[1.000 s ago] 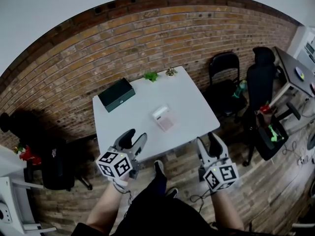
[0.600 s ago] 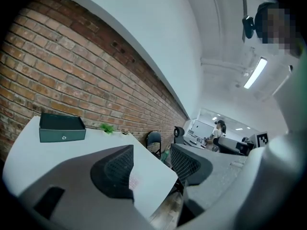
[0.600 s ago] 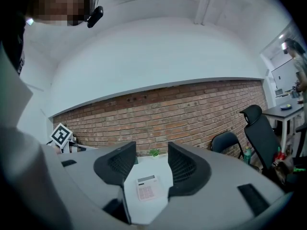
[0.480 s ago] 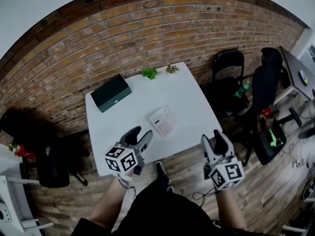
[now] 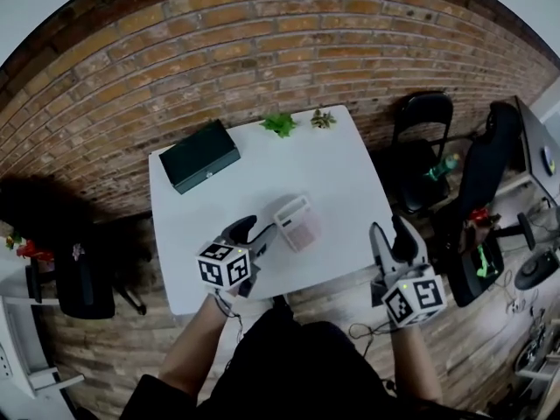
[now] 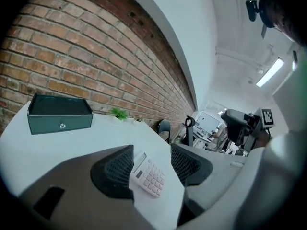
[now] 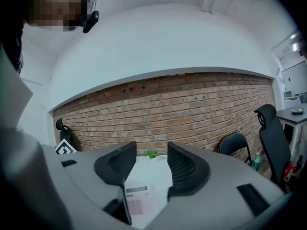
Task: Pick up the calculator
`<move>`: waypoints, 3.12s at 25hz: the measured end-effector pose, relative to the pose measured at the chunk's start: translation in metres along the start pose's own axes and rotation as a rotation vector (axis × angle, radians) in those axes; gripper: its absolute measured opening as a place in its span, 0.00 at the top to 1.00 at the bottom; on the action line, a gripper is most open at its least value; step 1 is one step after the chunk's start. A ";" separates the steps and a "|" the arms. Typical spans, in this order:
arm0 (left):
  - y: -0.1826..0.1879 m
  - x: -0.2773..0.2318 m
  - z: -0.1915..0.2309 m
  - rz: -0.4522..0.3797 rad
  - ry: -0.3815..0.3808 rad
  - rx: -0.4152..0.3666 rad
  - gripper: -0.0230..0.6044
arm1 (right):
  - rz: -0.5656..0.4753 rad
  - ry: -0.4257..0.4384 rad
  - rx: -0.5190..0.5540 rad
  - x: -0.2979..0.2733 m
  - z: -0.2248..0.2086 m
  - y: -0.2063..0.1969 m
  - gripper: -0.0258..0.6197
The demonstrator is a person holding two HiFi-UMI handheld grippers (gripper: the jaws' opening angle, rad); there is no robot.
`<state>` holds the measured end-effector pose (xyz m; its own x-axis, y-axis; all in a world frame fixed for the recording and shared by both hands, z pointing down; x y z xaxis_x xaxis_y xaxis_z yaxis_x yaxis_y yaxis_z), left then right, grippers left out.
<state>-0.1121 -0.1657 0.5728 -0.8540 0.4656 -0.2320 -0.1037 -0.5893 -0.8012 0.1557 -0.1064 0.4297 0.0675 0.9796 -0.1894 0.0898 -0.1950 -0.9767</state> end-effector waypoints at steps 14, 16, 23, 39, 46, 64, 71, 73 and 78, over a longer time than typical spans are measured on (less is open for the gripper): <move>-0.057 -0.047 0.061 0.139 0.065 0.191 0.58 | 0.104 0.214 -0.023 -0.072 -0.004 -0.017 0.68; -0.064 -0.055 0.063 0.147 0.089 0.206 0.58 | 0.111 0.235 -0.016 -0.079 -0.014 -0.014 0.68; -0.075 -0.084 0.085 0.139 0.138 0.272 0.58 | 0.146 0.253 -0.030 -0.098 -0.043 -0.021 0.69; -0.088 -0.122 0.104 0.135 0.079 0.374 0.59 | 0.192 0.237 -0.078 -0.110 -0.041 -0.041 0.71; -0.086 -0.131 0.103 0.145 0.040 0.365 0.67 | 0.199 0.222 -0.098 -0.109 -0.041 -0.047 0.71; -0.066 -0.119 0.074 0.071 -0.015 0.350 0.89 | 0.181 0.230 -0.119 -0.092 -0.034 -0.043 0.79; -0.044 -0.110 0.057 0.001 -0.025 0.339 0.89 | 0.169 0.233 -0.104 -0.087 -0.033 -0.033 0.79; -0.035 -0.107 0.053 -0.023 -0.036 0.332 0.89 | 0.161 0.235 -0.104 -0.087 -0.033 -0.030 0.80; -0.010 -0.101 0.041 -0.092 -0.049 0.332 0.89 | 0.131 0.238 -0.098 -0.088 -0.035 -0.018 0.80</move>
<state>-0.0455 -0.2341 0.6268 -0.8561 0.4992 -0.1336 -0.3348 -0.7328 -0.5924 0.1830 -0.1909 0.4673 0.3149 0.9090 -0.2730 0.1599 -0.3343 -0.9288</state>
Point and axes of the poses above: the fingertips, and each gripper's own axes: x backward along the fingers, z to its left, y out of its top, the point moved 3 cm from there along x, backward along the fingers, and after that the axes turned 14 degrees about -y, right-handed, at the moved point
